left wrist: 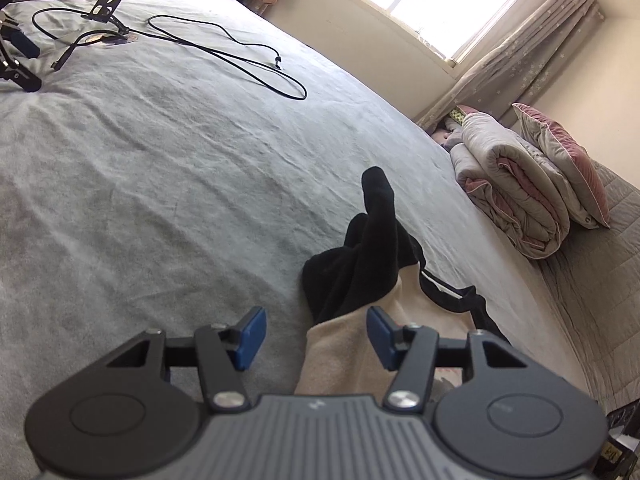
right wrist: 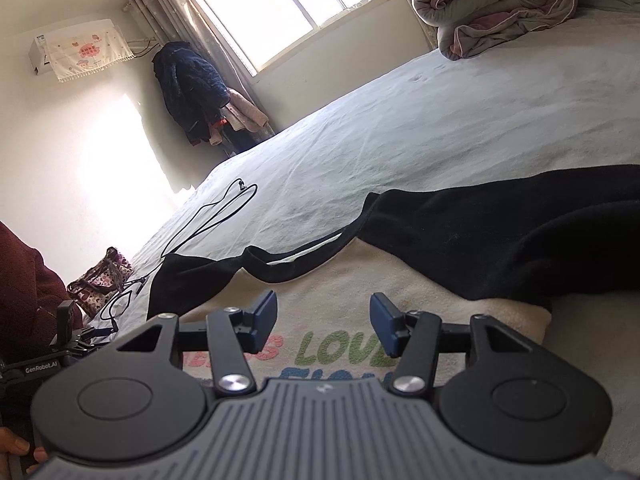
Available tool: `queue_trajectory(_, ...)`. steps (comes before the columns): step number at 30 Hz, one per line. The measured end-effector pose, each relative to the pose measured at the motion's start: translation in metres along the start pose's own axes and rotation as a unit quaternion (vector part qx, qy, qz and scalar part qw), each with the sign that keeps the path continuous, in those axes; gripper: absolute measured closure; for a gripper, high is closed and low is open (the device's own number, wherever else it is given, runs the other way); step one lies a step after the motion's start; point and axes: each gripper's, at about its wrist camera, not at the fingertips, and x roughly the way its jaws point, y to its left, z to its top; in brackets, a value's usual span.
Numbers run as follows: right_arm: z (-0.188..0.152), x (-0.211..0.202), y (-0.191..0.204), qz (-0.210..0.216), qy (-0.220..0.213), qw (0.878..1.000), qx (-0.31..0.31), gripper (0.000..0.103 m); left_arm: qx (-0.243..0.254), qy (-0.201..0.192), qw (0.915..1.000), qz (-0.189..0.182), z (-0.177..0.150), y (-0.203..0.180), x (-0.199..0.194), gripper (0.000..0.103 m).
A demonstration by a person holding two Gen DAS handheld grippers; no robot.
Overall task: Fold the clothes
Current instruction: 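Close the left gripper on the other bunched black sleeve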
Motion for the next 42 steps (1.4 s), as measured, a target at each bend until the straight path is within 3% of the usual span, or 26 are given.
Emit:
queue_trajectory(7,0.003,-0.001,-0.002,0.003,0.0,1.0,0.0,0.047,-0.015,-0.029,0.9992,0.023,0.02,0.006,-0.003,0.049)
queue_trajectory(11,0.002,0.001,-0.003,0.003,0.003,1.0,0.001,0.047,-0.022,-0.006,0.9988,0.044,0.023,0.012,0.018,0.058)
queue_trajectory(16,0.001,0.003,-0.004,0.003,0.008,1.0,0.001,0.047,0.045,0.016,0.9981,0.039,0.017,-0.015,0.04,0.058)
queue_trajectory(19,0.0,0.004,-0.005,0.001,0.009,1.0,-0.001,0.047,0.066,0.039,0.997,0.007,0.01,-0.032,0.047,0.059)
queue_trajectory(26,0.001,0.0,-0.008,0.016,0.003,1.0,0.009,0.047,0.152,0.052,0.9865,-0.034,-0.014,-0.079,0.039,0.059)
queue_trajectory(30,0.003,-0.003,-0.008,0.044,-0.003,0.999,0.025,0.047,0.195,0.053,0.9786,-0.039,-0.025,-0.097,0.036,0.059)
queue_trajectory(32,0.003,-0.003,-0.008,0.045,-0.003,0.999,0.026,0.047,0.189,0.042,0.9806,-0.032,-0.021,-0.095,0.035,0.059)
queue_trajectory(37,0.003,-0.001,-0.007,0.038,0.0,0.999,0.023,0.047,0.079,0.039,0.9955,-0.036,0.0,-0.064,0.038,0.063)
queue_trajectory(40,0.002,-0.001,-0.006,0.037,0.001,0.999,0.022,0.047,0.008,0.013,0.999,-0.042,0.012,-0.042,0.03,0.063)
queue_trajectory(42,0.002,-0.001,-0.007,0.036,0.001,0.999,0.022,0.047,-0.009,-0.005,0.9997,-0.023,0.019,-0.03,0.025,0.063)
